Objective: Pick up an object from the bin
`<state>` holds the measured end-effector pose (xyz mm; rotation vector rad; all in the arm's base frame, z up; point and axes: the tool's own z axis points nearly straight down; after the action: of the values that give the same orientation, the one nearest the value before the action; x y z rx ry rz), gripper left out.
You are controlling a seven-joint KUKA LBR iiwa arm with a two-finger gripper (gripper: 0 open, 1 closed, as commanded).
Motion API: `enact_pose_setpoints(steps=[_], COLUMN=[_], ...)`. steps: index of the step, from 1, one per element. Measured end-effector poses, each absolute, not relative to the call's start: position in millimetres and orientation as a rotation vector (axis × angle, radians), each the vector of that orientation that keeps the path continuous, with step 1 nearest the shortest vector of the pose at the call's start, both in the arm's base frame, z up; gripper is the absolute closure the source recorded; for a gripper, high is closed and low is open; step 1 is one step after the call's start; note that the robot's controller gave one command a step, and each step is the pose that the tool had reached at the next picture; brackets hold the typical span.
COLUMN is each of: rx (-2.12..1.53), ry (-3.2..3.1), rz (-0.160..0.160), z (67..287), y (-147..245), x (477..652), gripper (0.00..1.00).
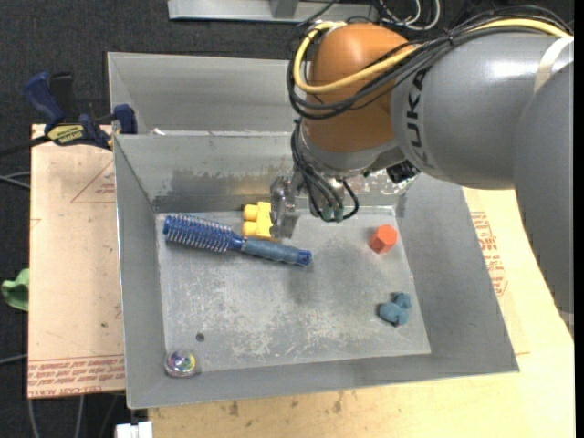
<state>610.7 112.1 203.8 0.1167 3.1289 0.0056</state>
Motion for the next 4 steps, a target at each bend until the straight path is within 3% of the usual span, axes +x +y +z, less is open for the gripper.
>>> enact_pose_setpoints(steps=[1, 2, 3, 4], rx=[0.119, -0.004, -0.069, -0.063], ry=[3.136, 3.14, 3.132, 3.136], rz=[0.003, 0.001, 0.005, 0.005], z=[199, 76, 72, 71], y=[112, 99, 135, 133], x=[609.3, 621.9, 632.1, 631.3], gripper=[0.0, 0.0, 0.0, 1.0])
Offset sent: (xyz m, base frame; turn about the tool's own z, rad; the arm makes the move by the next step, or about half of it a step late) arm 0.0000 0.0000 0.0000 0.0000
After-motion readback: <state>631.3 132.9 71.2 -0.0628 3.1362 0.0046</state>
